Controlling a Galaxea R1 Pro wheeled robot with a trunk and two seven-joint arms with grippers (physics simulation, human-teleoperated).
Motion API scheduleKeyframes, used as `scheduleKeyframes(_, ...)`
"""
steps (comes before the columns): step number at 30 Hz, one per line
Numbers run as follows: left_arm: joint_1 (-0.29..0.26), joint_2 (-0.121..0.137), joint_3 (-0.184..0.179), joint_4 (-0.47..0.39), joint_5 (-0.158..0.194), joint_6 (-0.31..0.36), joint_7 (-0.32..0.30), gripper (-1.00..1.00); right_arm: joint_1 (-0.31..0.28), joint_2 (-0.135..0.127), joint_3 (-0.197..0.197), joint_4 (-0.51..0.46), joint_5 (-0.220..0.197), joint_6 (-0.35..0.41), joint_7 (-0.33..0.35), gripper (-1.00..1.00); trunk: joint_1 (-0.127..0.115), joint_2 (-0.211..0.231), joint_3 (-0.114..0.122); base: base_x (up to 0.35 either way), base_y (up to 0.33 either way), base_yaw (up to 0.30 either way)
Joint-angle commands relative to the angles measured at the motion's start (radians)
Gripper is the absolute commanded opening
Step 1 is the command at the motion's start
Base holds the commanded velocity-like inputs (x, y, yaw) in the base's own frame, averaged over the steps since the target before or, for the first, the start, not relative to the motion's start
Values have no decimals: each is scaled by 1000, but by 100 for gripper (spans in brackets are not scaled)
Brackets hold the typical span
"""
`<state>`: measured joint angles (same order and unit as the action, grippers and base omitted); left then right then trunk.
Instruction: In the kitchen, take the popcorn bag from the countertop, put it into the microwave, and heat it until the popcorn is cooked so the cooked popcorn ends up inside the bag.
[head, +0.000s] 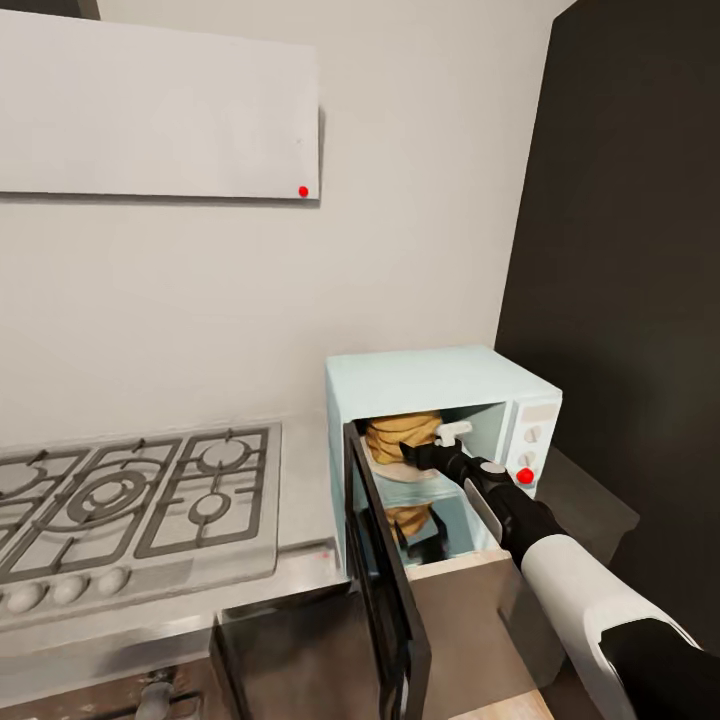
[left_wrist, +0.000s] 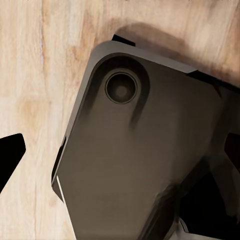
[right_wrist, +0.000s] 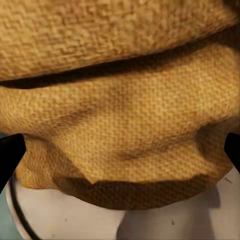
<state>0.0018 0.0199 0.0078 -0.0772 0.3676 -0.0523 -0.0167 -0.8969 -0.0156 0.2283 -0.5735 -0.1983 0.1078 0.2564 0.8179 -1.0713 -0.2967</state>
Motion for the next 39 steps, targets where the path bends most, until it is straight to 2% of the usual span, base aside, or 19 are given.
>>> scheduleKeyframes(1,0,0,0,-1,5,-1,-2,100,-1,-1,5,-2,-10,6,0,100,0,-1,-1,10,0,0)
scheduleKeyframes(13,0,-2,1,-1,5,-1,0,100,-1,-4,5,-2,-8,7,5,100,0,-1,-1,-266,0,0)
scheduleKeyframes(26,0,-2,1,-1,4,-1,-1,100,-1,-18,-2,-12,-10,18,7,100,0,-1,-1,-337,0,0)
scheduleKeyframes(28,0,-2,1,-1,4,-1,-1,100,-1,-28,-3,-9,-13,21,7,100,0,-1,-1,-337,0,0)
scheduleKeyframes(30,0,-2,0,-1,2,-1,-1,100,-1,-55,-3,-10,-12,25,6,100,0,-1,-1,-337,0,0)
scheduleKeyframes(31,0,-4,-1,-1,1,-1,0,100,-1,-95,-1,-9,-12,43,6,100,0,-1,-1,-337,0,0)
scheduleKeyframes(32,0,-3,-1,-1,1,-1,0,100,-1,-122,0,-5,-14,57,6,100,0,-1,-1,-337,0,0)
scheduleKeyframes(34,0,-3,-2,-1,1,-1,0,100,9,-214,1,14,-17,84,8,100,0,-1,-1,-337,0,0)
scheduleKeyframes(37,0,-3,-2,0,1,-1,0,100,96,-305,1,22,-20,92,9,100,0,-1,-1,-337,0,0)
scheduleKeyframes(39,0,-4,-2,-1,0,-1,0,100,169,-340,-1,24,-20,90,8,100,0,-1,-1,-316,0,0)
